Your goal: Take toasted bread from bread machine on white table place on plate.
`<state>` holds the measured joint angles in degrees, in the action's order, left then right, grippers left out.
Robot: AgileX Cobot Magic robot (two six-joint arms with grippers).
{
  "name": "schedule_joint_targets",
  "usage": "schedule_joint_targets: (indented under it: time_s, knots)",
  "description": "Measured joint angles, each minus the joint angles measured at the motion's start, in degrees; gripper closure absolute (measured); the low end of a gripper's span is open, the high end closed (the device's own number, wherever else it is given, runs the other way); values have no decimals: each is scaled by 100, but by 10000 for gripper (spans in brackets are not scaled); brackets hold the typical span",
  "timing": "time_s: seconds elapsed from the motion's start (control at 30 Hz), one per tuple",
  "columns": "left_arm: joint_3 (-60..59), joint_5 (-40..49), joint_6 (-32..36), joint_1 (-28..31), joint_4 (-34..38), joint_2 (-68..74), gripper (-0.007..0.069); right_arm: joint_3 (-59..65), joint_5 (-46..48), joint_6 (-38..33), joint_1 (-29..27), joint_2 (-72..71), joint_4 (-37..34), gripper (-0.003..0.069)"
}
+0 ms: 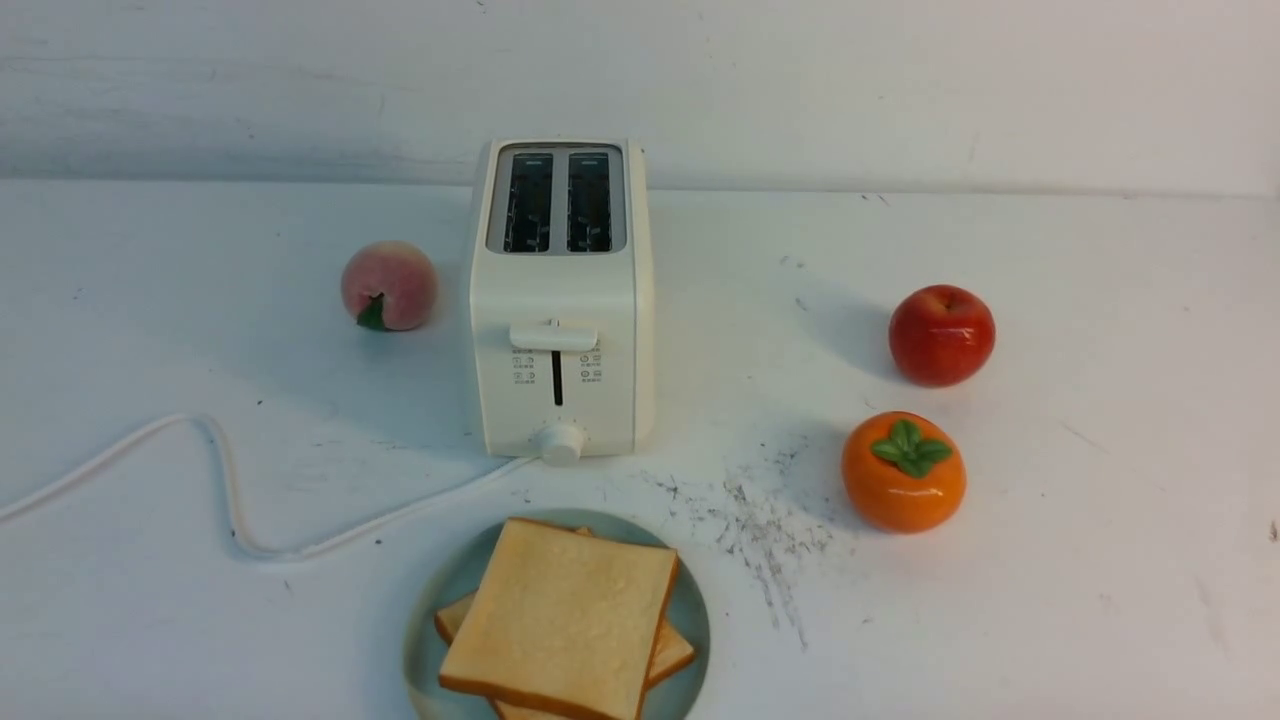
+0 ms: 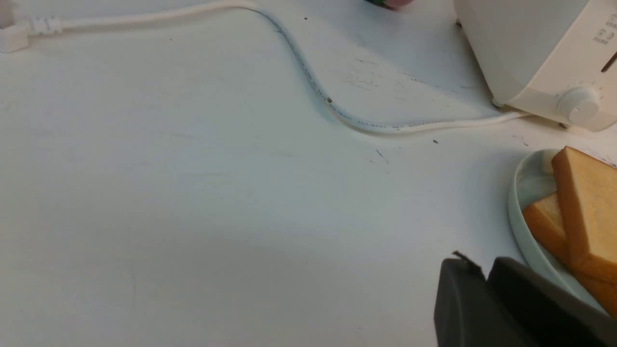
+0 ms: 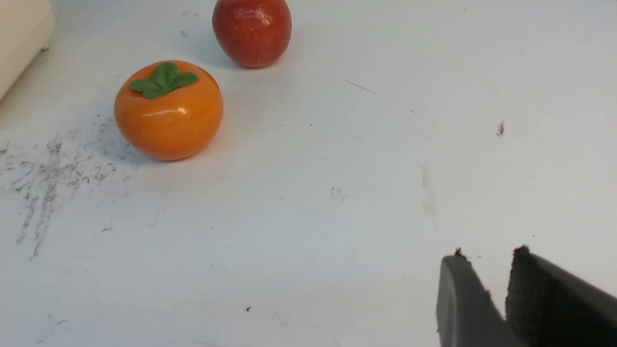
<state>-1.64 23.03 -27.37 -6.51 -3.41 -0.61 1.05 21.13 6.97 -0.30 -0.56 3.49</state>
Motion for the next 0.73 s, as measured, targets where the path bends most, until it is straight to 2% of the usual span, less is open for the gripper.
schedule_joint_targets:
  time_s: [0.73]
  knots:
    - [0,0,0,0,-5,0,547,0,0,0,0,0,10,474]
